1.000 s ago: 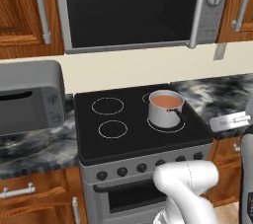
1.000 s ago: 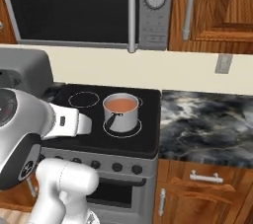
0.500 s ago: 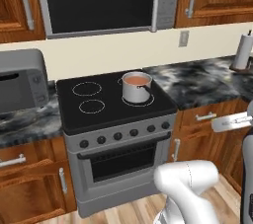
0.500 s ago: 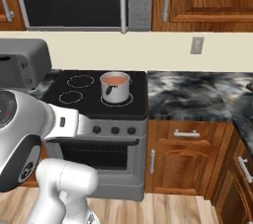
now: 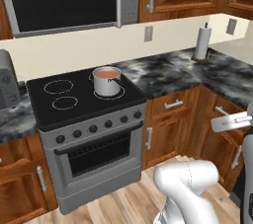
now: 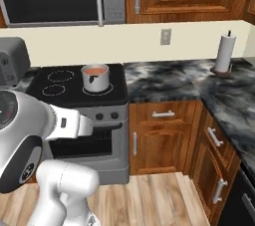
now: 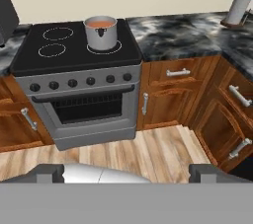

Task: Retrieve the steak from the fridge and place it on the saucepan with marinade on the stove.

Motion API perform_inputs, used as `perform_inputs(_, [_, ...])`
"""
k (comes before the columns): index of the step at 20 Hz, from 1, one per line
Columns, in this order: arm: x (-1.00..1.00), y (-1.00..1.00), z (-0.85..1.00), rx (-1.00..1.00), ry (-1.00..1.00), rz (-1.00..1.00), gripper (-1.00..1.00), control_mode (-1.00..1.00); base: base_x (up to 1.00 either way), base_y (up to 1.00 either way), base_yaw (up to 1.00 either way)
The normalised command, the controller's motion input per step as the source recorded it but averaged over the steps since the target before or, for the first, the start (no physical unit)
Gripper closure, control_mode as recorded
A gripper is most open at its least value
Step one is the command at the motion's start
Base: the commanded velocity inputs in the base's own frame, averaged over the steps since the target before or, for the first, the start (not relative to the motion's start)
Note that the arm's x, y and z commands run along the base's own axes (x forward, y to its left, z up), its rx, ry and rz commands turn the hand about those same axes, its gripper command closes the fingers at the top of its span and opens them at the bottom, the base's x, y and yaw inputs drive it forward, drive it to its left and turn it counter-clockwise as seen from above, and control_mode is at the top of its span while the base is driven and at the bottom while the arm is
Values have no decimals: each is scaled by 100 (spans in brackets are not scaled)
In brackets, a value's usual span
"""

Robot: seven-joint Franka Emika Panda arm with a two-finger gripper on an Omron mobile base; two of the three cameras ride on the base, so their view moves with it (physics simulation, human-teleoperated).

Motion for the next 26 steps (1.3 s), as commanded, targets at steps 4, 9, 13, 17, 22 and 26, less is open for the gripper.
perform_inputs(4, [0,0,0,0,0,0,-100,100,-57,-15,-30])
perform_inputs(9, [0,0,0,0,0,0,-100,100,-59,-14,-25])
perform_inputs(13, [0,0,0,0,0,0,-100,100,-59,-14,-14])
perform_inputs(17, [0,0,0,0,0,0,-100,100,-66,-15,-13])
perform_inputs(22, [0,0,0,0,0,0,-100,100,-79,-18,-19])
perform_inputs(26, [0,0,0,0,0,0,-100,100,-71,-10,-24])
